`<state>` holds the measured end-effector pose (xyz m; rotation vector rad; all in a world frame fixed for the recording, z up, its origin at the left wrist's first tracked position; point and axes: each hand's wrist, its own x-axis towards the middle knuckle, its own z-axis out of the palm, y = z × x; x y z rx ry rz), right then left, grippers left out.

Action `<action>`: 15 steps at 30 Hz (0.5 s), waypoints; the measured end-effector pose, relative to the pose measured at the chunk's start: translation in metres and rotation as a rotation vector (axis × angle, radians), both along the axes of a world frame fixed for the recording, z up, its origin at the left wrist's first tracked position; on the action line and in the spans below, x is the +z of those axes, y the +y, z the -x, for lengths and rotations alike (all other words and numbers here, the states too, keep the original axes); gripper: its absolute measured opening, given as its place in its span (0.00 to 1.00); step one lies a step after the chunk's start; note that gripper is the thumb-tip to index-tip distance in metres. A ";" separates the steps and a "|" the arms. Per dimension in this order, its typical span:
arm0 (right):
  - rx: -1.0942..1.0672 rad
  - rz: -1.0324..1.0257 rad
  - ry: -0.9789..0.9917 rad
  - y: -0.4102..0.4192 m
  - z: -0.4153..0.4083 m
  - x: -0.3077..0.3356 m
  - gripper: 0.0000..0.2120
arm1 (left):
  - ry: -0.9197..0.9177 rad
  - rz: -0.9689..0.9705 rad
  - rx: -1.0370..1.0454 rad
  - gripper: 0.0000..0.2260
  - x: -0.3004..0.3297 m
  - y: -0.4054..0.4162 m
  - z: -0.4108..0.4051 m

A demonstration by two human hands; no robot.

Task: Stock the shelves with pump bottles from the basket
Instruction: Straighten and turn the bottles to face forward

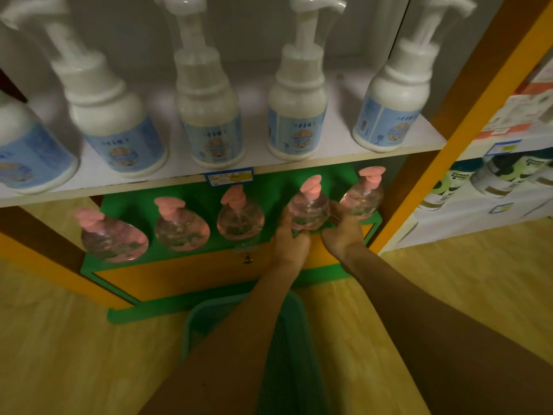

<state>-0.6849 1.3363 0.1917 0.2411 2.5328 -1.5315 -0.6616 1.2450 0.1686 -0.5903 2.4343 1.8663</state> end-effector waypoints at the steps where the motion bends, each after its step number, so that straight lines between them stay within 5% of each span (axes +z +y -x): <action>1: 0.013 -0.010 -0.001 -0.001 -0.001 0.000 0.27 | 0.000 0.001 -0.001 0.24 0.000 -0.003 -0.001; 7: 0.074 0.001 -0.027 -0.016 -0.002 -0.001 0.29 | -0.006 0.080 0.024 0.17 -0.008 -0.019 -0.002; 15: 0.075 -0.024 -0.015 -0.017 -0.001 -0.002 0.30 | -0.007 0.076 -0.003 0.22 -0.005 -0.025 -0.006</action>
